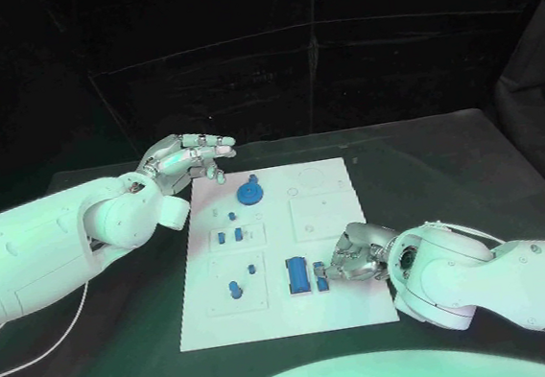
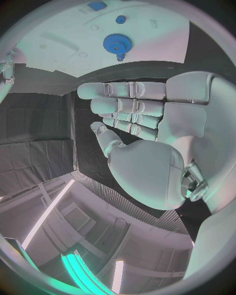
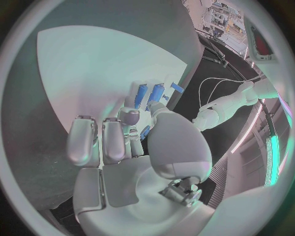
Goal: Assemble the parts on the task board
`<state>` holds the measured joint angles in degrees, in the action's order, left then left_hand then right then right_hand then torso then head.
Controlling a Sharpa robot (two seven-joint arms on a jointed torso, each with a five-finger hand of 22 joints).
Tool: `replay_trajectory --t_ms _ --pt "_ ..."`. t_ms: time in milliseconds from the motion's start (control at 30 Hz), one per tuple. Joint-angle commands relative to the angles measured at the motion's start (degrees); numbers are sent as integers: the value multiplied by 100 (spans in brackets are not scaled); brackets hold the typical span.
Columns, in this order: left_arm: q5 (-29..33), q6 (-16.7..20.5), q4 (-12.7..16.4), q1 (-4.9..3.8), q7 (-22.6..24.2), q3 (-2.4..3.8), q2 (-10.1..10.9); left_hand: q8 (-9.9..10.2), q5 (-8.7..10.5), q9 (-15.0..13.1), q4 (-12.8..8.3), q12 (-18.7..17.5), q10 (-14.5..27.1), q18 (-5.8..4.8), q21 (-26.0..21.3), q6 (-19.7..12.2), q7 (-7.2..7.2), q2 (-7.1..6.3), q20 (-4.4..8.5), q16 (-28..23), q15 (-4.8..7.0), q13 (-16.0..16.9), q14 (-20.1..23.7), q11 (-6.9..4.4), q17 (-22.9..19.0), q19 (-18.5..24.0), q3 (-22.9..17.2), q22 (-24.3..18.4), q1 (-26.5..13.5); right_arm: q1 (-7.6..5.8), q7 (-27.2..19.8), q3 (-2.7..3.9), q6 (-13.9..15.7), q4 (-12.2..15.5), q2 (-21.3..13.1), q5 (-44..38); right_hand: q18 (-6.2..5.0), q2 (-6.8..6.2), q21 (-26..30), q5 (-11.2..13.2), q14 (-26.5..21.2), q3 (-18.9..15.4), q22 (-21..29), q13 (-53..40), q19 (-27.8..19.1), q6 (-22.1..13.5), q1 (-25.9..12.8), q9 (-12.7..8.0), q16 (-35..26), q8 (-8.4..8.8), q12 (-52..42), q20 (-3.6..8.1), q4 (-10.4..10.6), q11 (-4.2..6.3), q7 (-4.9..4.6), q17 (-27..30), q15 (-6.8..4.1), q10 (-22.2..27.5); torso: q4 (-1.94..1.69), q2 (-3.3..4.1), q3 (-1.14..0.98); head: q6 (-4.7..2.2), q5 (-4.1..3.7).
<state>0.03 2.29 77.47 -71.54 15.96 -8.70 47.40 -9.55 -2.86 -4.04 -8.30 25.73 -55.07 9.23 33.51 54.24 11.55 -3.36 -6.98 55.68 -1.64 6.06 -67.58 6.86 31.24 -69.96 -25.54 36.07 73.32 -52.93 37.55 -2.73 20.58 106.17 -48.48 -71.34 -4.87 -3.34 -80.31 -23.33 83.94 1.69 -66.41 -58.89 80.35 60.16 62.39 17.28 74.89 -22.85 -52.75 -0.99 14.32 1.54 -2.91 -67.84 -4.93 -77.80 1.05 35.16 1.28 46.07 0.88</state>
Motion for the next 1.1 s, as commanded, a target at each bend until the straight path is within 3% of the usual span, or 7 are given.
replay_trajectory --t_ms 33,133,267,667,933,1100 --pt "-7 -56 -1 -10 14 4 -1 -18 6 6 -30 31 46 114 -19 -40 -10 8 2 38 2 -9 30 6 -7 30 7 -9 32 -7 -178 1 -302 4 -3 -59 27 -73 -22 399 236 -51 18 11 17 11 326 13 -9 -13 48 -8 -251 -21 -6 26 -26 -8 1 4 2 2 -3" --pt "-7 -56 -3 -9 13 4 0 -18 6 6 -30 31 46 114 -19 -40 -10 8 2 38 2 -9 30 6 -7 30 7 -9 32 -7 -257 1 -418 2 4 -80 24 -167 -10 1064 229 -206 37 28 2 -4 437 19 -33 -3 91 -19 -390 -31 -21 47 -10 10 3 8 1 -2 -5" --pt "-7 -58 -3 -9 13 4 0 -21 6 6 -37 35 49 114 -19 -44 -11 12 3 40 3 -9 32 5 -10 31 3 -8 40 -7 -295 1 -456 -12 12 -119 22 -137 -6 1352 232 -325 39 14 -2 -7 469 25 -32 1 88 -27 -450 -36 -25 39 -5 5 1 10 2 4 -2" --pt "-93 -63 -54 -10 -2 4 8 -21 6 6 -37 35 49 114 -19 -44 -11 12 3 40 3 -9 32 5 -10 31 3 -8 40 -7 -280 1 -512 -150 38 -157 27 -55 -17 1418 238 -431 10 -6 10 3 404 32 -19 -1 73 -30 -424 -37 -23 16 -4 -7 -4 10 0 -14 -2" --pt "-107 -74 -70 -10 -7 4 -3 -21 6 6 -37 35 49 114 -19 -44 -11 12 3 40 3 -9 32 5 -10 31 3 -8 40 -7 -236 1 -576 -274 77 -244 31 100 -29 1412 245 -468 -17 -29 20 13 519 40 -3 -2 59 -26 -497 -28 -15 -12 -10 -20 -1 7 -3 5 5" --pt "-108 -72 -68 -10 -7 4 2 -21 6 6 -37 35 49 114 -19 -44 -11 12 3 40 3 -9 32 5 -10 31 3 -8 40 -7 -297 1 -545 -249 73 -267 31 61 -29 1394 244 -553 -19 -31 19 9 524 42 -7 2 65 -26 -532 -31 -19 -10 -9 -19 -1 7 -2 10 2"
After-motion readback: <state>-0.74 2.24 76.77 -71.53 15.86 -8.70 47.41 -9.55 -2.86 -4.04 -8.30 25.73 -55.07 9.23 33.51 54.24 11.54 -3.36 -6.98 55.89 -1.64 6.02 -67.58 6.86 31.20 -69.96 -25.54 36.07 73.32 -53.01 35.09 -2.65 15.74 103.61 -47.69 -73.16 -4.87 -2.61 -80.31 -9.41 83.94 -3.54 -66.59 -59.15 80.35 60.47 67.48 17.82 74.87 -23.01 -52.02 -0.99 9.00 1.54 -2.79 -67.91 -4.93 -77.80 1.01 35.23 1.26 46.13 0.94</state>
